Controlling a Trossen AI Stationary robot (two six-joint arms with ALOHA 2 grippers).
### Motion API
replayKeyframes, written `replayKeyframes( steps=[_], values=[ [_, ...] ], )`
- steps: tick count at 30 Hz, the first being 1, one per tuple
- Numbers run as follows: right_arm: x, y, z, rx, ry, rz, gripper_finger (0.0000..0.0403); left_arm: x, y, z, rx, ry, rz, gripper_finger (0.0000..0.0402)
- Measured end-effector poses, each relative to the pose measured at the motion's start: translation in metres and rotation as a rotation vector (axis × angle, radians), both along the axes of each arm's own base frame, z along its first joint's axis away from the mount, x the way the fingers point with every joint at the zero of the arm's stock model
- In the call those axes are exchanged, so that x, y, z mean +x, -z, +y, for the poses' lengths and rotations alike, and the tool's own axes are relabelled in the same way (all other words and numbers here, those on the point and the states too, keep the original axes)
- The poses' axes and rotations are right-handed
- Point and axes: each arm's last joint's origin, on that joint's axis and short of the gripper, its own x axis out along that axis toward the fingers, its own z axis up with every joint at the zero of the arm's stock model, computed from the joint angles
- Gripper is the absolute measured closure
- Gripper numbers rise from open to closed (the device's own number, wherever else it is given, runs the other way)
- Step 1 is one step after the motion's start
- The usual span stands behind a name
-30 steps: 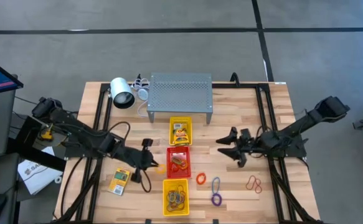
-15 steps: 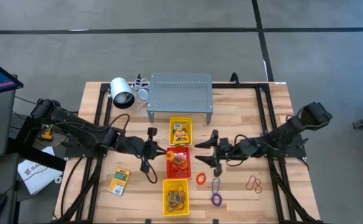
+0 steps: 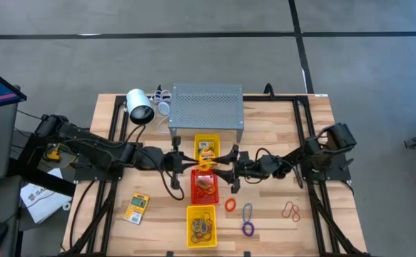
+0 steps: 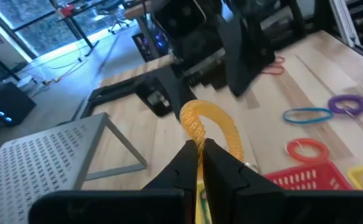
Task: Pick & Place Office Desk Supplies
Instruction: Put the yellow spring rubber band into the red bin
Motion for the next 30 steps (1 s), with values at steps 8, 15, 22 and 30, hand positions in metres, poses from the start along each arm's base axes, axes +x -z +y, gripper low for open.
replayKeyframes(
  steps=[8,15,22,30],
  values=[
    [0.019,0.001,-0.003,-0.001,0.02,-0.011,0.0189,0.002,-0.002,0.008,-0.006,-0.031,-0.022,0.0394],
    [0.023,-0.003,-0.003,-0.033,-0.017,-0.015,0.0199,0.002,-0.002,0.008,-0.007,-0.03,-0.026,0.0394],
    [0.023,-0.003,-0.002,-0.04,-0.041,-0.018,0.026,0.002,-0.002,0.008,-0.008,-0.031,-0.026,0.0394],
    [0.023,-0.003,-0.002,-0.04,-0.042,-0.018,0.034,0.002,-0.002,0.008,-0.009,-0.031,-0.026,0.0394]
  ],
)
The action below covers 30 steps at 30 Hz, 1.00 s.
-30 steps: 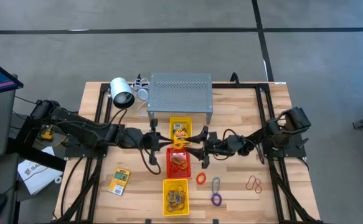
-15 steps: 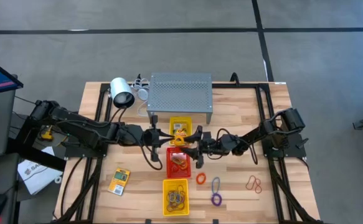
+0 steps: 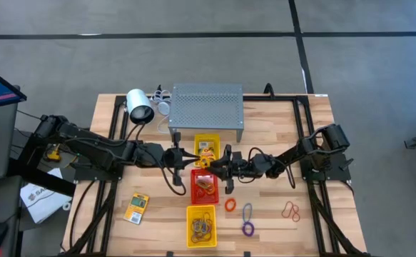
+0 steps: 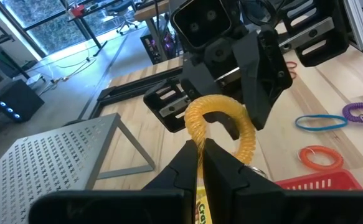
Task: Pick & Place Office Desk Supplies
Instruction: Put the yellow spring rubber band into the red bin
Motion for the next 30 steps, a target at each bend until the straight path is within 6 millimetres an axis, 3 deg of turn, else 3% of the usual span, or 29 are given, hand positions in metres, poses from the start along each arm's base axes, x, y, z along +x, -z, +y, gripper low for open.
replayKeyframes(
  steps=[7,14,30],
  values=[
    [0.0,0.0,0.0,0.0,0.001,0.001,0.0377,0.0,0.0,0.0,0.0,0.0,0.0,0.0394],
    [0.0,0.0,0.0,-0.01,0.003,0.001,0.0387,0.0,-0.001,0.0,-0.02,-0.005,-0.014,0.0374],
    [-0.002,-0.004,0.0,-0.035,0.001,0.047,0.0389,-0.006,-0.01,0.0,-0.05,0.04,-0.048,0.0221]
  ],
)
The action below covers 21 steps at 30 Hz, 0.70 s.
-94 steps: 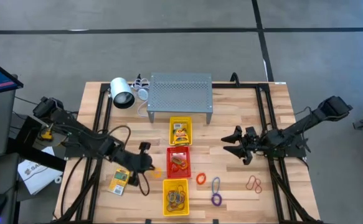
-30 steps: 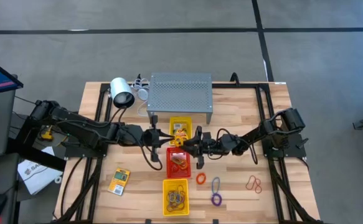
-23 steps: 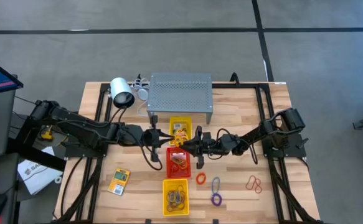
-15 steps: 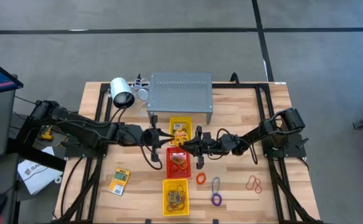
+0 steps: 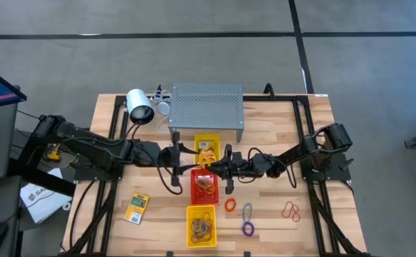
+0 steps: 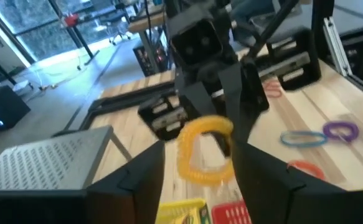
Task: Pick & Place Office Desk Supplies
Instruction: Put the yellow spring rubber band into the red bin
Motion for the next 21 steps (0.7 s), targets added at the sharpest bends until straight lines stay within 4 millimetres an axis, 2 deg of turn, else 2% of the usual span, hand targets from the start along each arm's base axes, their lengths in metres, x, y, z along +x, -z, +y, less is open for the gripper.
replayKeyframes(
  steps=[6,10,13,21],
  values=[
    [-0.009,-0.014,0.005,-0.026,-0.021,0.087,0.0387,-0.024,-0.013,0.003,-0.071,-0.005,0.023,0.0198],
    [-0.014,-0.019,0.009,-0.048,-0.037,0.135,0.0388,-0.035,-0.01,0.005,-0.131,0.008,0.08,0.0195],
    [-0.015,-0.017,0.012,-0.054,-0.047,0.164,0.0387,-0.04,0.004,0.005,-0.162,0.032,0.109,0.0195],
    [-0.015,-0.012,0.015,0.009,-0.057,0.219,0.0387,-0.056,0.06,0.006,-0.3,0.09,0.137,0.0196]
  ],
)
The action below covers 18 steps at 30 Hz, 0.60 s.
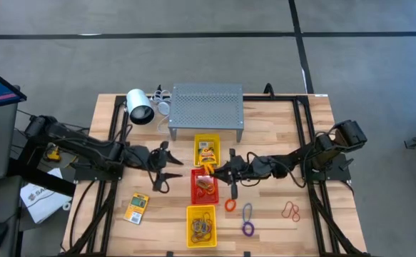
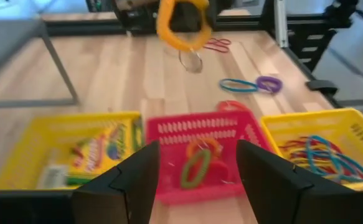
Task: Pick & Place Office Desk Supplies
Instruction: Put the yellow spring rubber band into the red bin
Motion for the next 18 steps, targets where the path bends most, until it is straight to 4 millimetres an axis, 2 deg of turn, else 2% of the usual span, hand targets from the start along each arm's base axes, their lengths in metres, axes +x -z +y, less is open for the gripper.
replayKeyframes(
  steps=[4,7,12,18],
  values=[
    [0.01,0.006,0.009,0.003,-0.015,0.046,0.0387,-0.007,0.019,0.001,-0.063,0.014,-0.022,0.0199],
    [0.024,0.01,0.015,-0.007,-0.019,0.077,0.0387,-0.01,0.026,0.001,-0.086,0.039,-0.053,0.0198],
    [0.043,0.022,0.022,-0.015,-0.013,0.223,0.0386,-0.013,0.03,0.0,-0.11,0.075,-0.087,0.0198],
    [0.057,0.021,0.027,0.005,0.0,0.348,0.0386,-0.013,0.031,-0.001,-0.114,0.09,-0.082,0.0197]
  ],
)
